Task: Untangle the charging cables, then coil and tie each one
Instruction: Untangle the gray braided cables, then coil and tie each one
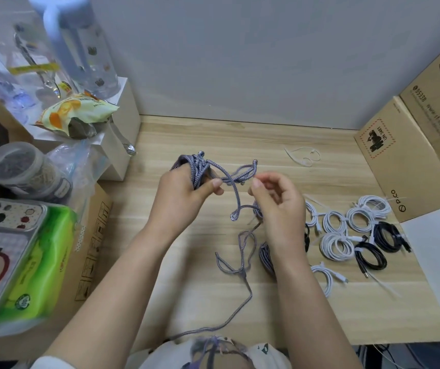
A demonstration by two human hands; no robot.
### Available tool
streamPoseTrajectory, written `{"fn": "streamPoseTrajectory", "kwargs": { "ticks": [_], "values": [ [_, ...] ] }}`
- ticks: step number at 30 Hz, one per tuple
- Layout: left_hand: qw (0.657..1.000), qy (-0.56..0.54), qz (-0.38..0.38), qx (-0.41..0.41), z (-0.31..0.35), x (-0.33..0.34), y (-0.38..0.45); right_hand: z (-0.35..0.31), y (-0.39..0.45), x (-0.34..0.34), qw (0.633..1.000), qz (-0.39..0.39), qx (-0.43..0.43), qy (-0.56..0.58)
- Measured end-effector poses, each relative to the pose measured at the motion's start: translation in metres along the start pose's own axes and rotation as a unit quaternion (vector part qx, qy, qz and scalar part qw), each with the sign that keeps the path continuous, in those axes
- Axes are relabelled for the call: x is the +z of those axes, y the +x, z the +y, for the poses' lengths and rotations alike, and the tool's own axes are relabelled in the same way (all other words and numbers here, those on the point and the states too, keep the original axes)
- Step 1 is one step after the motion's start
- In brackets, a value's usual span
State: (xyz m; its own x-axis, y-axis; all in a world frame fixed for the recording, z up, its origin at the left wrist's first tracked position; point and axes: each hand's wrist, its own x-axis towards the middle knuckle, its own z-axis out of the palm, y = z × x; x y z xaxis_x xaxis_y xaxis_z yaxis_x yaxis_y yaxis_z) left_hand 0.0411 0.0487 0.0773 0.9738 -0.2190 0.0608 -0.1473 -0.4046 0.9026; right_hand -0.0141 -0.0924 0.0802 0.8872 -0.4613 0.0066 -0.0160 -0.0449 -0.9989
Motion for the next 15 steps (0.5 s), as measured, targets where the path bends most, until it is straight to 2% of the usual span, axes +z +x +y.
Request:
{"fn": "streamPoseTrajectory", "kwargs": {
  "ticks": [3, 9, 12, 15],
  "values": [
    [0.996, 0.079, -0.023, 0.036, 0.005, 0.001, 0.002, -0.007, -0.004, 0.003, 0.997, -0.01, -0.052, -0.055],
    [0.983, 0.165, -0.052, 0.06, 0.006, 0.001, 0.002, 0.003, -0.006, 0.005, 0.962, -0.031, -0.066, -0.265],
    [0.98, 0.17, -0.101, 0.039, 0.003, 0.001, 0.001, 0.004, -0.004, 0.003, 0.969, -0.079, -0.013, -0.232],
    [0.977, 0.15, -0.15, -0.001, 0.0, -0.003, 0.002, 0.004, 0.003, -0.005, 0.984, -0.081, 0.009, -0.159]
  ]
}}
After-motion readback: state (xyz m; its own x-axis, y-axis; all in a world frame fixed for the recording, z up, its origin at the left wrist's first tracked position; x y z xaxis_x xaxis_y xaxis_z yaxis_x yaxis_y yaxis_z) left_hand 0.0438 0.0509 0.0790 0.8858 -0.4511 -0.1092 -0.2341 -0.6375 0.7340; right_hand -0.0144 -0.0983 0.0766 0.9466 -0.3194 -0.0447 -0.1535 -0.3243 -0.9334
